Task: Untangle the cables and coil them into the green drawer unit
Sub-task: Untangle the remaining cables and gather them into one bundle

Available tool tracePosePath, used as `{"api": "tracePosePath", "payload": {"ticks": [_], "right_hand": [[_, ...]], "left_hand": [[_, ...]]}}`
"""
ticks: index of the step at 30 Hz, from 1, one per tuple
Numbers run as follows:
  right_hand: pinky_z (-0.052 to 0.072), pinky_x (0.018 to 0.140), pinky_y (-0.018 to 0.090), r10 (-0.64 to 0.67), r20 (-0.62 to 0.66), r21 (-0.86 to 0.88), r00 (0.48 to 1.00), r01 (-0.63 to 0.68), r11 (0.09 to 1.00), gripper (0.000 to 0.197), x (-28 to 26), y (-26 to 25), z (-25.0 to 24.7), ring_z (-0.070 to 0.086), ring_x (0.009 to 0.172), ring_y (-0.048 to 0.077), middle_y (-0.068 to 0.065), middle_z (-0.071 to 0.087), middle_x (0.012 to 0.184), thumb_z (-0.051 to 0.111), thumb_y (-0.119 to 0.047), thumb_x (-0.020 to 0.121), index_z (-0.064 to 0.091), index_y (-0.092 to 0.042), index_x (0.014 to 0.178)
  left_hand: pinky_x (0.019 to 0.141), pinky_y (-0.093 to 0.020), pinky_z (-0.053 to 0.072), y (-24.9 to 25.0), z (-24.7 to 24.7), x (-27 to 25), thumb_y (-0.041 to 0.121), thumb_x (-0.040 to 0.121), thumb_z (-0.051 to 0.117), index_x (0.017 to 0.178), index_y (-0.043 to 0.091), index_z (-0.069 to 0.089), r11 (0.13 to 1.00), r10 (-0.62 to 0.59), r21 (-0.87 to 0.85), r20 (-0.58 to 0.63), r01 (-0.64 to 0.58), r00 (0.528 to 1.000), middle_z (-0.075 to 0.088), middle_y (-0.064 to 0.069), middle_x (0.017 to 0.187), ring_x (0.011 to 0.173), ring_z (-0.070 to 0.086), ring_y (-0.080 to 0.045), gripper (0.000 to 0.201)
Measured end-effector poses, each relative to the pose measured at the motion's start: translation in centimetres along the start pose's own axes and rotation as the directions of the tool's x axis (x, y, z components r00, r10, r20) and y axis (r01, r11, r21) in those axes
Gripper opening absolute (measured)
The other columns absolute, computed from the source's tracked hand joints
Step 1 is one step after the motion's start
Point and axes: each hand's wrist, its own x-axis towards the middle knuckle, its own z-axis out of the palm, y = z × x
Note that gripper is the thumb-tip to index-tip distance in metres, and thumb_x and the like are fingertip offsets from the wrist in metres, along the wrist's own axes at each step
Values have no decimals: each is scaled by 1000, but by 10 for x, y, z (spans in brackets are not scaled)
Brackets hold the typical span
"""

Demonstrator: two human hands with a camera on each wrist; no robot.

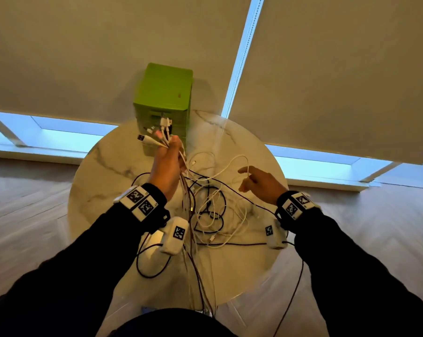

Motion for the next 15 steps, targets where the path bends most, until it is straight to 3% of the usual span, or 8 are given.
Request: {"api": "tracePosePath", "payload": {"ticks": [3,6,8,11,13,15], "right_hand": [[57,78,33,193,-39,259,980,-177,950,28,-27,27,-9,74,71,28,12,76,77,49,-11,98,44,-19,124],[57,82,42,424,-84,185,902,-404,896,37,-67,79,-15,70,77,32,17,74,93,55,-16,95,41,-15,129],[51,85,36,442,-184,35,878,-443,896,53,-99,100,-15,64,91,26,10,68,111,65,-16,90,42,-18,137],[53,78,33,401,-271,98,875,-390,916,80,-136,110,-3,61,94,24,3,59,112,83,-12,75,40,-23,142],[55,77,33,497,-354,181,792,-464,867,88,-156,125,5,65,93,27,7,63,107,90,-13,66,40,-24,137],[52,80,30,697,-419,315,583,-626,713,86,-187,148,6,67,97,30,13,68,107,95,-27,58,44,-15,127]], "left_hand": [[49,-19,36,-9,38,-21,31,109,39,83,21,44,986,-98,-117,194,123,976,44,11,59,50,42,-4,29],[44,-17,32,-24,74,-42,28,110,38,79,19,43,978,-137,-99,358,184,924,44,12,56,44,36,-2,32],[45,-18,31,-37,96,-56,27,110,37,78,19,43,979,-145,-61,450,192,881,42,11,59,45,33,-3,33],[45,-18,33,-58,124,-77,27,110,38,80,19,44,978,-193,25,492,209,849,41,7,64,47,34,-6,31],[46,-20,32,-71,138,-88,28,109,38,80,19,45,974,-222,84,514,209,829,40,3,67,50,34,-9,31],[48,-22,26,-82,153,-102,28,110,37,79,19,44,966,-257,131,555,222,791,36,2,67,51,29,-9,33]]}}
